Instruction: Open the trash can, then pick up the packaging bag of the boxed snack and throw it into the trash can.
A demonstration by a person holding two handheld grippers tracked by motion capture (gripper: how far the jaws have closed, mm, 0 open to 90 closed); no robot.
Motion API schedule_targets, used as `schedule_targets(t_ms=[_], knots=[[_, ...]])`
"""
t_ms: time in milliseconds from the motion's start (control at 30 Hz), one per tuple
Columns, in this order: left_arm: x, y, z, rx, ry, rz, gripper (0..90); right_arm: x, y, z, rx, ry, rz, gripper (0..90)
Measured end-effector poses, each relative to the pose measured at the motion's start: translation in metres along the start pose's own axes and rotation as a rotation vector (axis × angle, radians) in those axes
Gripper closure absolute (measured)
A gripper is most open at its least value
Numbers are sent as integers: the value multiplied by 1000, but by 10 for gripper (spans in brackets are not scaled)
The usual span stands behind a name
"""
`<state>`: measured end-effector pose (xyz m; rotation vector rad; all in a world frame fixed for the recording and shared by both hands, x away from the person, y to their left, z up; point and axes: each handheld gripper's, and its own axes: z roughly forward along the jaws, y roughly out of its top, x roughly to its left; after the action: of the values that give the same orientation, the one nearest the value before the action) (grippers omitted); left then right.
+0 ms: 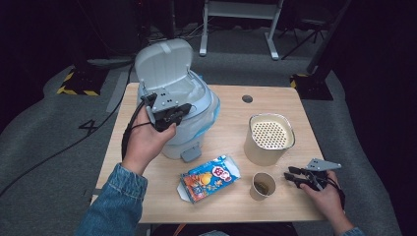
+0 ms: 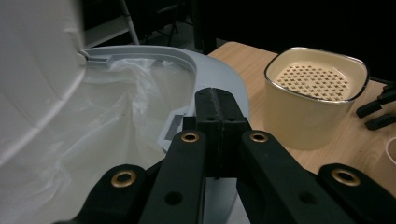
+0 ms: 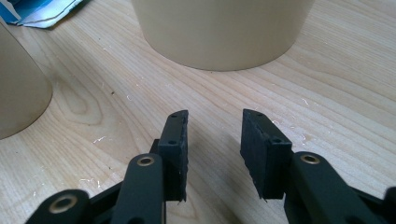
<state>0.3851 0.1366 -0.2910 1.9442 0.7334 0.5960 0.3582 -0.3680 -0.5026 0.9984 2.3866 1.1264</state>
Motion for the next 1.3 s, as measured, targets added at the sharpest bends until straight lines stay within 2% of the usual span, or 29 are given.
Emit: schedule_targets(t_ms=[133, 200, 233, 267, 300, 400, 467, 633, 933, 1067, 1300], knots=[[-1, 0, 1, -14, -14, -3, 900, 0, 0, 0, 0, 1, 1, 620], [0, -1, 1, -17, -42, -28, 892, 0, 0, 0, 0, 1, 1, 620], [-1, -1, 1, -31, -69, -48, 842, 0, 0, 0, 0, 1, 1, 620], [-2, -2, 1, -38, -73, -49, 766, 0, 0, 0, 1, 1, 1, 619], [-3, -2, 1, -38, -71, -45, 709, -1, 0, 0, 0, 0, 0, 612], [-8, -1, -4, -41, -103, -29, 660, 0, 1, 1, 2, 0, -2, 592], [-11, -2, -8, -51, -108, -10, 620, 1, 1, 2, 2, -4, -5, 582], [-18, -8, -22, -56, -162, 12, 560, 1, 2, 3, 7, -2, -10, 483], [-17, -34, -47, -45, -158, 13, 507, 4, 4, 3, 20, 18, -17, 438], [-16, -43, -50, -28, -161, 10, 494, 5, 5, 2, 31, 34, -19, 446], [-13, -72, -52, 2, -149, -13, 455, 9, 14, -5, 26, 61, -28, 462]])
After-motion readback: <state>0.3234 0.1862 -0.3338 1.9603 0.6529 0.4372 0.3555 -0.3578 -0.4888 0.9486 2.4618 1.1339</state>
